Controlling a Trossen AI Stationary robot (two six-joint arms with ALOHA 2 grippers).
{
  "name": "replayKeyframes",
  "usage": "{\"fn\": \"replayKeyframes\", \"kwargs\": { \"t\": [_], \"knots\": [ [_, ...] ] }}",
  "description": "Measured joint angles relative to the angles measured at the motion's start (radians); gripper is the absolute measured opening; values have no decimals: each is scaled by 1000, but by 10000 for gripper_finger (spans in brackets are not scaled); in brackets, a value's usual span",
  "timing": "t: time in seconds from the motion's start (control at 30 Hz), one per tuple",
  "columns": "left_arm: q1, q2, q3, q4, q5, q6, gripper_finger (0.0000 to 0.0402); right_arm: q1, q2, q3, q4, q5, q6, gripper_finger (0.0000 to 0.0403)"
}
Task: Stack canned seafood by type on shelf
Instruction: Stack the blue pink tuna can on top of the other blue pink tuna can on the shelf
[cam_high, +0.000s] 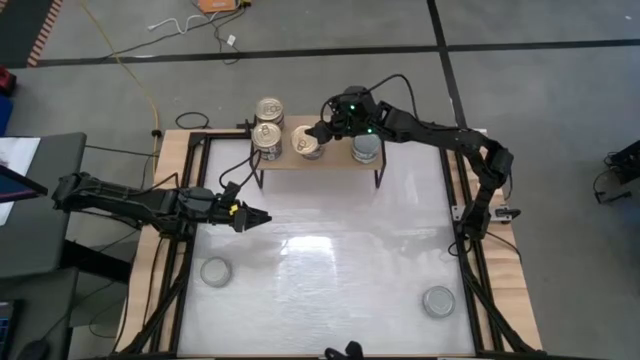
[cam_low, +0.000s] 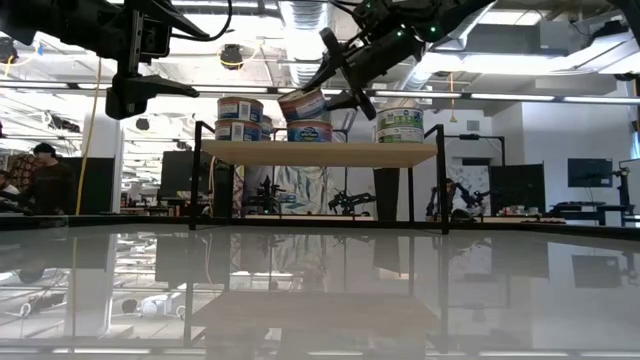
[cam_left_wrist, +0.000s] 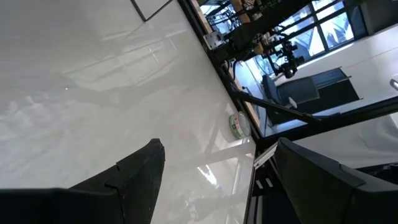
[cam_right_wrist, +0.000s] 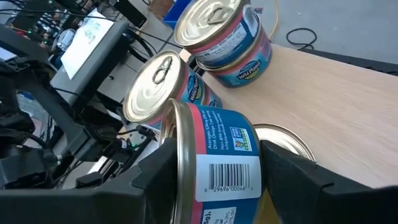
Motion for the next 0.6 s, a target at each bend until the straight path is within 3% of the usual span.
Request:
{"fn": "replayKeyframes", "kwargs": {
  "t": [0.6],
  "knots": [
    [0, 0, 0, 0, 0, 0, 291, -38, 0, 31, -83, -3, -7, 343]
  ]
}}
